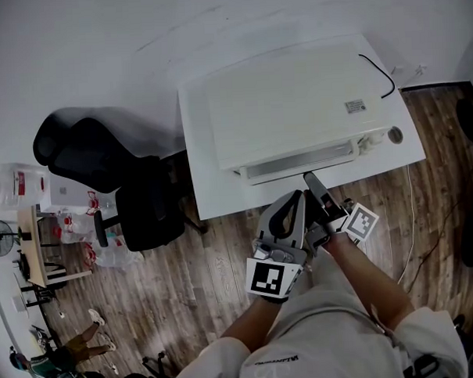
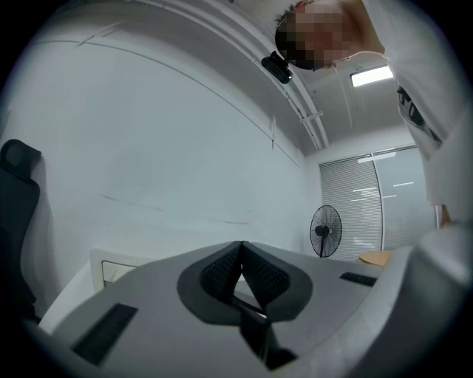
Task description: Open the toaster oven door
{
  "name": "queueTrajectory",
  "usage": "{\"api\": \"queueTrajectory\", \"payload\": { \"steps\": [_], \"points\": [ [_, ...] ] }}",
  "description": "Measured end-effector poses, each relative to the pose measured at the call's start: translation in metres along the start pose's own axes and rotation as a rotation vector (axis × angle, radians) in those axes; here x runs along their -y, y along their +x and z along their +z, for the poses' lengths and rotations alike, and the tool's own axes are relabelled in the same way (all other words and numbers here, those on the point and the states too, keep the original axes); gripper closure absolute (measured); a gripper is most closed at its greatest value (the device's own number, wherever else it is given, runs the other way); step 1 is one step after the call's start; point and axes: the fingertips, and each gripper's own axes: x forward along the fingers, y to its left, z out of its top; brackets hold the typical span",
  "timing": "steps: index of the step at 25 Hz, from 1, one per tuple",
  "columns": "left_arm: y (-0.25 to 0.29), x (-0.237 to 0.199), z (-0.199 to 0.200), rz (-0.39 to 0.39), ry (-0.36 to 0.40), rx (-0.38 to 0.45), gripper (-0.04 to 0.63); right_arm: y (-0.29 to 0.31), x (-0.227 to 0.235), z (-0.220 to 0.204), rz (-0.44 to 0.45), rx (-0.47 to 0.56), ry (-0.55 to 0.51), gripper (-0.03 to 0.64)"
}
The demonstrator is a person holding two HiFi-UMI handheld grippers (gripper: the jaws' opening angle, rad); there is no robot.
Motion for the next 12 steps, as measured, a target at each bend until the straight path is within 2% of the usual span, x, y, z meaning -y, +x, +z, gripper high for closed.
{"api": "queueTrajectory", "payload": {
  "steps": [12],
  "points": [
    [0.0026,-0.0003,0.0003,-0.007,-0.007,0.004,0.589,0.0071,-0.0052,0.0099,0.033,0.048,0.023,0.500]
  ]
}}
